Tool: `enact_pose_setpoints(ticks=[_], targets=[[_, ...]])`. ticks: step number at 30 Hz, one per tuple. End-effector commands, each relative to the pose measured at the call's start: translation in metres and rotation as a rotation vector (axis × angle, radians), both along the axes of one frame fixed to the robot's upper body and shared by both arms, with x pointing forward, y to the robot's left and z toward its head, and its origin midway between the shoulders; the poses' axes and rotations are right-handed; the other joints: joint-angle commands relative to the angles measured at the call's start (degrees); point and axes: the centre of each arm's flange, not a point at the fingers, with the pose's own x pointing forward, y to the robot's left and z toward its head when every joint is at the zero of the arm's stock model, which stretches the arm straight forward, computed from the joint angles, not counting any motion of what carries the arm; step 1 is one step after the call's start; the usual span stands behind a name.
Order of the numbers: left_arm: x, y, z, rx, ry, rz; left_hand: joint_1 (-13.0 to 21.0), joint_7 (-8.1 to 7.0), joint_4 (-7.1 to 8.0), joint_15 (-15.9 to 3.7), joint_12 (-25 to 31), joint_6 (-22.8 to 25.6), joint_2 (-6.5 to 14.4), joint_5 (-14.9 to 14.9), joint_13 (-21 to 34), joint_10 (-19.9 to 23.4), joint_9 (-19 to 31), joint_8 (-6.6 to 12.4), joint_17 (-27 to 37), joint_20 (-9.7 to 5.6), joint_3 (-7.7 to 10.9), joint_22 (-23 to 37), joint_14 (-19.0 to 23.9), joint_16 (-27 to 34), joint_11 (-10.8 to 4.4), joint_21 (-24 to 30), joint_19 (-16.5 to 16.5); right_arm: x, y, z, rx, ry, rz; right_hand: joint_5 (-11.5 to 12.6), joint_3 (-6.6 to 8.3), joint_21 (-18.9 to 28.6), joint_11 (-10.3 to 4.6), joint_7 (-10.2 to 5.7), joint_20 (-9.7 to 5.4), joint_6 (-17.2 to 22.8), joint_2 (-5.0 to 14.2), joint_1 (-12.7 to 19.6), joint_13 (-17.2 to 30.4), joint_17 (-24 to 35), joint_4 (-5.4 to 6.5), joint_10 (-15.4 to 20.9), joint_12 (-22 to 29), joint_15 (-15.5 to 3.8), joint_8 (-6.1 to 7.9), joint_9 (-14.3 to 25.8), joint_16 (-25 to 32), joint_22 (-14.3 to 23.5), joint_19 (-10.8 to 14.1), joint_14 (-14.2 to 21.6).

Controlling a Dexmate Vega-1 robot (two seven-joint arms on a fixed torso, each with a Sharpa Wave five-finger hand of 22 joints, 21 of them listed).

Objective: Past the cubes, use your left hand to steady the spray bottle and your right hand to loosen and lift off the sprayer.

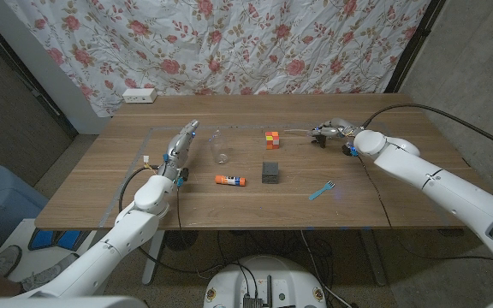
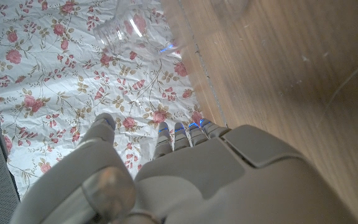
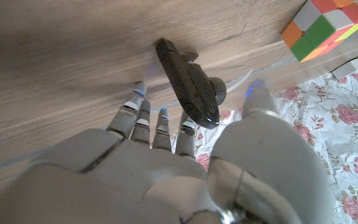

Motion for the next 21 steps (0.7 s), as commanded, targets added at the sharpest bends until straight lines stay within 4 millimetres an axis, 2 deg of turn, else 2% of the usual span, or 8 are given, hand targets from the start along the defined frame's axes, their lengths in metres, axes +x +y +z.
enact_pose_setpoints(ticks=[1,8,13,17,21], targets=[[-0.002,-0.001,-0.001,-0.001,-0.003,-0.003,0.1,0.06,0.10,-0.12,0.1,0.4,0.6,0.2,-0.1,0.5,0.0,0.07,0.0,-0.53,0.42,0.1,0.2,0.1,-0.10,0.2,0.1,-0.006,-0.002,0.002,-0.022,-0.006,0.040,1.2,-0.69,0.0,0.39,0.57,0.33,-3.1,-0.57,-1.1,0.1,0.0,0.45,-1.7,0.0,0.34,-0.78,-0.1,-0.3,0.1,-1.2,-1.3],[-0.001,-0.002,0.000,0.001,-0.009,-0.010,-0.2,0.07,0.02,-0.11,0.1,0.4,0.7,0.2,-0.1,0.5,0.0,0.02,0.0,-0.52,0.50,0.1,0.2,0.0,-0.17,0.1,0.1,-0.008,-0.007,0.002,-0.021,-0.005,0.064,3.1,-2.26,0.0,0.70,1.27,0.63,-9.0,-1.59,-3.7,0.3,0.0,1.39,-5.3,0.0,1.16,-1.18,-0.8,-0.7,0.1,-3.8,-4.3],[-0.001,-0.002,0.001,0.000,-0.014,-0.011,-0.4,0.10,-0.06,-0.08,0.0,0.4,0.8,0.2,-0.1,0.5,0.0,-0.01,0.0,-0.53,0.55,0.1,0.1,0.0,-0.12,0.1,0.1,-0.012,-0.013,0.002,0.003,-0.032,0.084,4.0,-3.38,0.1,0.37,1.52,0.52,-12.7,-2.19,-5.3,0.3,-0.1,1.95,-7.1,0.1,1.43,-1.28,-1.3,-0.8,0.1,-5.0,-6.0],[-0.002,-0.003,0.001,-0.001,-0.014,-0.012,-0.5,0.07,-0.10,-0.08,0.0,0.4,0.9,0.2,-0.1,0.5,0.0,-0.05,0.0,-0.56,0.58,0.1,0.1,0.0,-0.02,0.1,0.1,-0.015,-0.020,0.000,0.042,-0.077,0.107,4.6,-4.29,0.1,0.16,0.76,0.52,-15.4,-2.60,-6.7,0.3,-0.1,2.51,-8.0,0.3,1.09,-1.36,-1.8,-0.7,0.1,-5.8,-6.8],[-0.003,-0.004,0.001,-0.008,-0.020,-0.011,-0.6,0.08,-0.14,-0.10,0.0,0.4,1.0,0.2,-0.1,0.6,0.0,-0.06,0.0,-0.57,0.63,0.1,0.1,0.0,0.00,0.1,0.2,-0.015,-0.026,-0.001,0.083,-0.098,0.126,4.9,-5.03,0.1,-0.84,-0.01,-0.66,-15.9,-2.53,-8.4,0.1,-0.2,3.31,-8.1,0.5,-0.35,-0.95,-2.4,-0.6,0.1,-6.4,-7.6]])
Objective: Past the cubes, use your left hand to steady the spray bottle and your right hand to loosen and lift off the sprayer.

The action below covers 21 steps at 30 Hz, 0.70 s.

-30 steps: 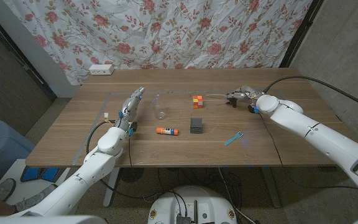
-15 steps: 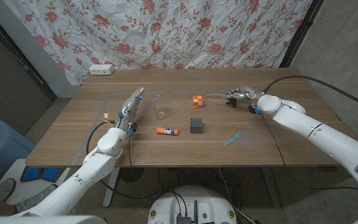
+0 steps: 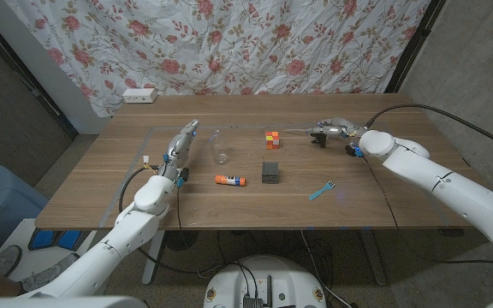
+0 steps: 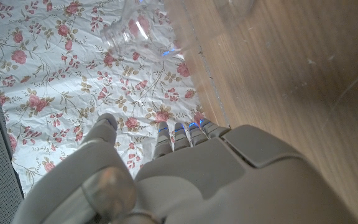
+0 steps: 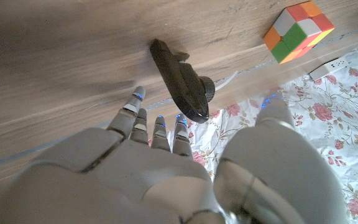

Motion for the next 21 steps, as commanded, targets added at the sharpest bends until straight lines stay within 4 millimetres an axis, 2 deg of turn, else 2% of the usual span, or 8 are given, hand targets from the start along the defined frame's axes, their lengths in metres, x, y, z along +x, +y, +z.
enact_pose_setpoints(ticks=[1,4,9,14,21], targets=[[-0.002,-0.002,0.001,-0.008,-0.009,-0.002,-0.1,0.10,0.05,-0.06,0.0,0.4,0.5,0.2,-0.1,0.6,0.0,-0.06,0.0,-0.56,0.45,0.1,0.1,0.0,0.01,0.1,0.2,-0.005,-0.018,-0.003,0.095,-0.074,0.055,0.6,-0.92,0.1,-0.59,-0.94,-1.48,-0.9,-0.09,-2.3,-0.1,0.0,0.79,-0.2,0.6,-1.40,0.04,-0.5,0.0,0.0,-0.8,-1.2],[-0.003,-0.003,0.001,-0.011,-0.015,-0.001,-0.2,0.11,0.03,-0.05,0.0,0.4,0.5,0.2,-0.1,0.6,0.0,-0.08,0.0,-0.59,0.49,0.1,0.2,0.0,-0.06,0.1,0.2,-0.005,-0.023,-0.004,0.141,-0.092,0.075,0.9,-1.49,0.1,-1.56,-1.70,-3.02,-1.5,-0.20,-3.3,-0.3,-0.4,1.18,0.1,0.7,-3.21,0.16,-0.9,0.1,0.0,-1.2,-1.5],[-0.004,-0.002,0.005,-0.004,-0.026,0.005,-0.5,0.22,-0.03,-0.06,0.0,0.5,0.6,0.2,-0.1,0.7,0.0,-0.07,0.0,-0.54,0.55,0.1,0.3,0.0,-0.07,0.1,0.3,-0.003,-0.026,-0.006,0.195,-0.114,0.104,1.2,-2.23,0.2,-3.81,-3.38,-4.69,-1.3,-0.19,-4.7,-0.8,-1.1,1.71,1.1,1.0,-5.46,0.46,-1.5,0.3,-0.1,-1.4,-1.2],[0.000,-0.002,0.009,-0.003,-0.039,-0.009,-0.7,0.28,-0.09,0.00,0.0,0.6,0.7,0.2,-0.1,0.8,0.0,-0.06,0.0,-0.53,0.63,0.1,0.4,0.0,-0.10,0.1,0.5,-0.001,-0.027,-0.008,0.264,-0.145,0.130,1.2,-2.80,0.3,-5.24,-3.91,-5.45,-1.6,0.16,-6.4,-1.0,-1.5,2.54,1.6,1.0,-6.62,0.42,-1.7,0.5,-0.1,-1.3,-0.7],[0.009,-0.003,0.014,-0.007,-0.053,-0.030,-1.0,0.49,-0.10,0.01,0.1,0.9,1.0,0.3,-0.1,1.1,0.0,-0.02,0.0,-0.54,0.77,0.1,0.6,0.1,-0.15,0.1,0.6,-0.001,-0.024,-0.011,0.322,-0.168,0.145,1.1,-3.43,0.3,-6.20,-4.11,-6.02,-2.2,0.51,-8.3,-1.2,-1.9,3.49,2.4,1.1,-7.93,0.32,-1.9,1.0,-0.1,-1.3,0.6]])
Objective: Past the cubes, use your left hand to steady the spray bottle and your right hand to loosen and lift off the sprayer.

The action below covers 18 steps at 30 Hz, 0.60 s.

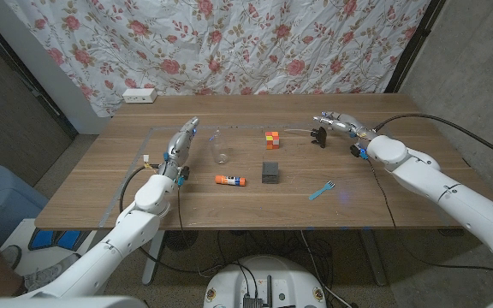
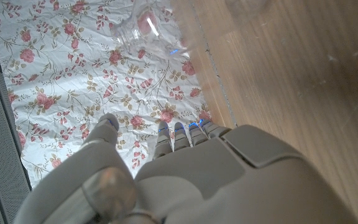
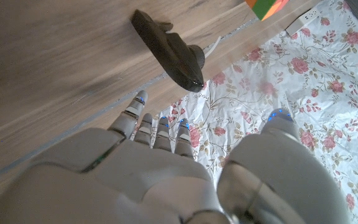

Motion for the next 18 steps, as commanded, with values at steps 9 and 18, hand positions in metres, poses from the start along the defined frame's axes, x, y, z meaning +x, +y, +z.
enact_pose_setpoints(ticks=[9,18], targets=[[0.020,-0.001,0.013,-0.010,-0.033,-0.045,-0.7,0.23,0.25,0.14,0.0,0.8,0.5,0.3,-0.1,0.5,0.0,-0.03,0.0,-0.82,0.66,0.1,0.7,0.1,-0.18,0.1,0.5,0.000,0.000,-0.014,0.248,-0.082,0.077,-0.2,-1.19,0.4,-0.54,-0.80,-0.92,-2.6,1.32,-4.5,-0.2,-0.7,2.38,0.9,0.2,-0.95,-0.45,-0.1,1.5,0.2,0.2,3.1],[0.028,0.001,0.017,-0.024,-0.034,-0.059,-1.4,0.36,0.61,0.14,0.0,0.7,1.0,0.3,-0.1,0.6,0.0,-0.12,0.1,-0.75,0.82,0.1,0.8,0.2,-0.21,0.1,0.6,-0.002,0.004,-0.020,0.338,-0.087,0.089,-0.9,-1.83,0.0,-0.76,-0.71,-0.50,-3.8,3.77,-9.0,-0.3,-1.3,5.05,1.2,-0.1,-1.05,-0.21,-0.2,1.7,0.2,-1.3,4.3]])
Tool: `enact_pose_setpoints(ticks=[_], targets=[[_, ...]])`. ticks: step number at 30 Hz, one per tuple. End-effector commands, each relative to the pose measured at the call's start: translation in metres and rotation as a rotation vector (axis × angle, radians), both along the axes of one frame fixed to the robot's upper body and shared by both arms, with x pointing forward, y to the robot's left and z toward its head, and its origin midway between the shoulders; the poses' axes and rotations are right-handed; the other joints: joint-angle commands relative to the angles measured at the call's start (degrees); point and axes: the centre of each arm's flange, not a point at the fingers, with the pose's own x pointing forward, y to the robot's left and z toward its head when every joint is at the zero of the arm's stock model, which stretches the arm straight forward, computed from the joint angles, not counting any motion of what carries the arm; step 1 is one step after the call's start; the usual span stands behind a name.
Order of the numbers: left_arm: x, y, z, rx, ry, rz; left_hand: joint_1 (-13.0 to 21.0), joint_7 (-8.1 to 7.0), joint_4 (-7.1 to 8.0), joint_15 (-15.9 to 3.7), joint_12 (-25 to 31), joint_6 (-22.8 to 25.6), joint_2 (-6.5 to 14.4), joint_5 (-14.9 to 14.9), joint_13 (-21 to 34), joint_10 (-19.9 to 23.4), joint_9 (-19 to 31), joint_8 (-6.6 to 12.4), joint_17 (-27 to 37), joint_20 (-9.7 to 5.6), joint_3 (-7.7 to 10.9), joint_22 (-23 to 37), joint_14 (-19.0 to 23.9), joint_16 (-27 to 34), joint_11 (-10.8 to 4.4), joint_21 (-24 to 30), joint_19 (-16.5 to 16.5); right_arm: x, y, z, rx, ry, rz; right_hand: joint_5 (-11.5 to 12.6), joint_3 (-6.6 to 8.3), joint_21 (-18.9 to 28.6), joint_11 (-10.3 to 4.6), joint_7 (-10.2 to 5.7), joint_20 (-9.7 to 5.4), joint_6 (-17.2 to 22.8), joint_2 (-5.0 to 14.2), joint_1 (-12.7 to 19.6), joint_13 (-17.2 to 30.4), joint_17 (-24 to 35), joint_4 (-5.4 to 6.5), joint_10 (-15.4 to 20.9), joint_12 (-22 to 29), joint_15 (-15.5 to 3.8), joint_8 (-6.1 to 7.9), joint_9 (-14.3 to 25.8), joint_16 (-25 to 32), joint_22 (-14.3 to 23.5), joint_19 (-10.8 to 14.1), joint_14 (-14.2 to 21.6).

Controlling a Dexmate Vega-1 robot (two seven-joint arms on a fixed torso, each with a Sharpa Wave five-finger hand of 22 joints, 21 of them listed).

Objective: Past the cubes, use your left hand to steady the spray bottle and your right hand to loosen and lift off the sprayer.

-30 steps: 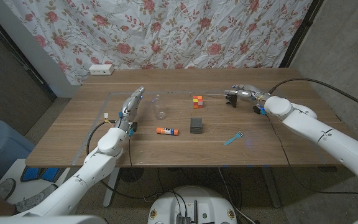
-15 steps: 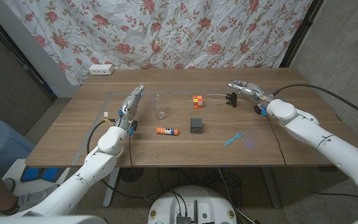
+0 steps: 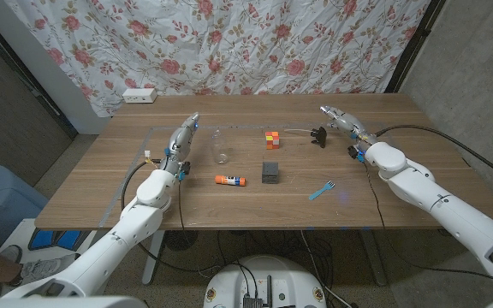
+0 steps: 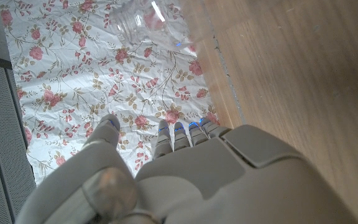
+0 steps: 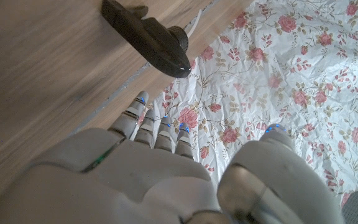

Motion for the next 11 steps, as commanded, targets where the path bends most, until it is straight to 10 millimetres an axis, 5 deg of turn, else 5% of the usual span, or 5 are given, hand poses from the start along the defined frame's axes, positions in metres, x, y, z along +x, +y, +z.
enact_pose_setpoints(ticks=[1,11], targets=[[0.0115,0.0009,0.0057,-0.016,-0.004,-0.023,-0.7,0.10,0.18,0.10,0.0,0.3,0.3,0.3,-0.1,0.6,0.0,-0.15,0.1,-0.63,0.37,0.1,0.4,0.2,-0.29,0.1,0.1,-0.0010,0.0031,-0.0093,0.136,-0.014,0.026,-0.4,-0.26,-0.2,-0.09,0.08,0.62,-0.4,1.05,-2.2,-0.1,-0.2,1.64,0.4,-0.3,-0.14,0.13,0.1,0.3,0.2,-1.9,0.9],[0.0205,-0.0021,0.0048,-0.049,-0.006,-0.040,-1.4,0.20,0.48,0.09,0.0,0.5,0.6,0.4,-0.1,0.8,0.0,-0.12,0.1,-0.61,0.54,0.1,0.6,0.2,-0.36,0.1,0.1,0.0032,0.0094,-0.0176,0.259,-0.021,0.068,-0.7,-0.73,-0.3,-0.03,0.94,0.74,-1.0,1.78,-4.3,-0.1,-0.7,2.70,0.4,-0.4,0.29,0.22,0.0,0.3,0.2,-3.7,1.8]])
